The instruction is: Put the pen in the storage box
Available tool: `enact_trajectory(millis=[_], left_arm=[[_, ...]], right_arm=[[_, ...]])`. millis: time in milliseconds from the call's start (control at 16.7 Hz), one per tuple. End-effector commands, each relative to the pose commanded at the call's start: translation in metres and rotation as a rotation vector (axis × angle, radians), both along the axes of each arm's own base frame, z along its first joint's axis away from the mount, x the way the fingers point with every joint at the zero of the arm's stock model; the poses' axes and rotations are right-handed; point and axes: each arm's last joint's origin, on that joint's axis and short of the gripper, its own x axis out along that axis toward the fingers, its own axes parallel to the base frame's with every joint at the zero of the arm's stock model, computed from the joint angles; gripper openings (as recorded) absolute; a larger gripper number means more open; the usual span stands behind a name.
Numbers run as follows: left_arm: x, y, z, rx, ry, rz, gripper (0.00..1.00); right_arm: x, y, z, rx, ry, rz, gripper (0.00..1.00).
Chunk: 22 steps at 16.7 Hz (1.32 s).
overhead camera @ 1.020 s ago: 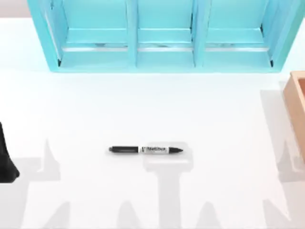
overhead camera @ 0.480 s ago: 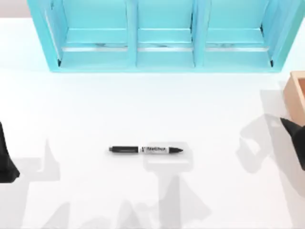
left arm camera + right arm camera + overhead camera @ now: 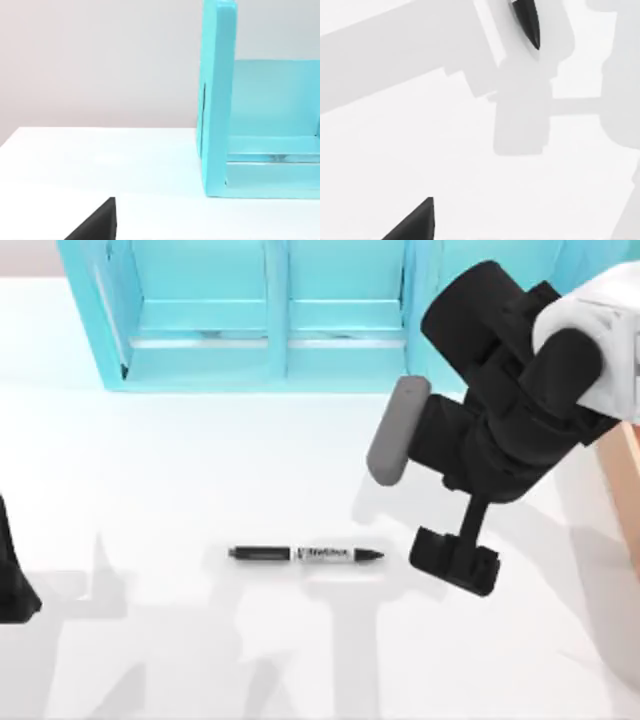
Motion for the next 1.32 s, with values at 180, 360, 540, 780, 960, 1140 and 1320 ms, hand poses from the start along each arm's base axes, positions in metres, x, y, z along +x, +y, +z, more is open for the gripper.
enact_trajectory(millis=[180,360,540,780,960,1140,1320], left_arm=[[0.000,0.000,0.000,0.000,0.000,0.000,1.00],[0.000,0.000,0.000,0.000,0.000,0.000,1.00],[0.000,0.000,0.000,0.000,0.000,0.000,1.00],[0.000,0.000,0.000,0.000,0.000,0.000,1.00],[0.000,0.000,0.000,0.000,0.000,0.000,1.00],[0.000,0.000,0.000,0.000,0.000,0.000,1.00],[0.000,0.000,0.000,0.000,0.000,0.000,1.00]], right_arm=[[0.021,0.055,-0.030,-0.140,0.113,0.137,1.00],[0.032,0.099,-0.051,-0.221,0.153,0.234,1.00],[0.040,0.130,-0.055,-0.244,0.130,0.289,1.00],[0.044,0.149,-0.045,-0.233,0.076,0.314,1.00],[0.044,0.151,-0.044,-0.231,0.070,0.316,1.00],[0.046,0.149,-0.042,-0.228,0.069,0.310,1.00],[0.047,0.150,-0.057,-0.233,0.073,0.315,1.00]])
